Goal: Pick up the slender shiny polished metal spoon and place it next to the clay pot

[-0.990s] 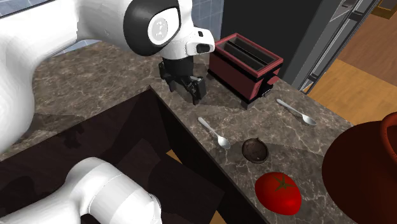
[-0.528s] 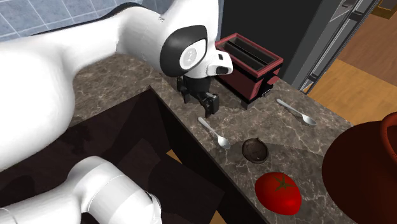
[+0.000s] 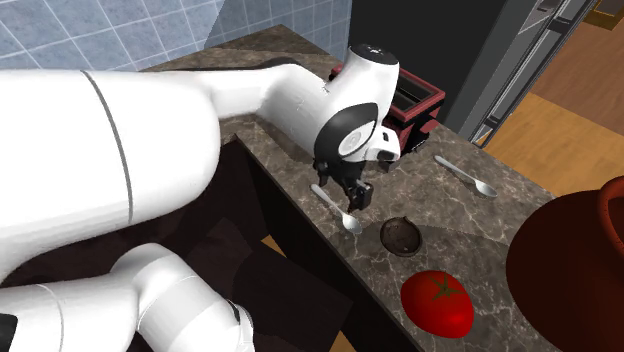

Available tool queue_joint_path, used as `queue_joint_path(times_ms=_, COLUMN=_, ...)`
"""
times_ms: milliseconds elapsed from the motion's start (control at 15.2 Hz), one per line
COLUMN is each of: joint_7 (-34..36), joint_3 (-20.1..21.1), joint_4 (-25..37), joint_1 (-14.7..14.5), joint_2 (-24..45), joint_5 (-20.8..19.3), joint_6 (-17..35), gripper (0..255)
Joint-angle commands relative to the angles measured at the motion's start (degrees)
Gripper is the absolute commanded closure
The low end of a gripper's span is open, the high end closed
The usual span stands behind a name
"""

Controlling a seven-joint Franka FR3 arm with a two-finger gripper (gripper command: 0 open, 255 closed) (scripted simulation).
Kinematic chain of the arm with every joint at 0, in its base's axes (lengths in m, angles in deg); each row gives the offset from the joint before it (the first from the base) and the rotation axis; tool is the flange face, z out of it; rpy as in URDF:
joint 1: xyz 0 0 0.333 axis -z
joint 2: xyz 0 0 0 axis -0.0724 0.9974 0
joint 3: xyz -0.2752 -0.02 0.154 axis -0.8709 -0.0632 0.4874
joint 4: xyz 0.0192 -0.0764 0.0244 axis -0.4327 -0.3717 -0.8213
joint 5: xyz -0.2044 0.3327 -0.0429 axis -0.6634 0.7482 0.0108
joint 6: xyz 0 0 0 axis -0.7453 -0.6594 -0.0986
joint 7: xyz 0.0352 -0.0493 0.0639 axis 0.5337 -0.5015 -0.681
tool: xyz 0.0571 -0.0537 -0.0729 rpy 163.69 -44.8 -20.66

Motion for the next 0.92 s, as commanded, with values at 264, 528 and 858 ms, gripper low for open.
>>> queue_joint_path(times_ms=264, joint_7=-2.3, joint_3=-5.0, joint_4=-0.3, joint_1=2.4, joint_2=10.6, joint_5=0.8, joint_6=7.5, gripper=0)
queue_joint_path(times_ms=528, joint_7=-2.5, joint_3=-5.2, joint_4=-1.9, joint_1=2.4, joint_2=11.9, joint_5=1.0, joint_6=10.3, gripper=0)
queue_joint_path(times_ms=858, joint_7=-2.9, joint_3=-5.5, joint_4=-4.2, joint_1=2.3, joint_2=13.7, joint_5=1.4, joint_6=14.3, gripper=0)
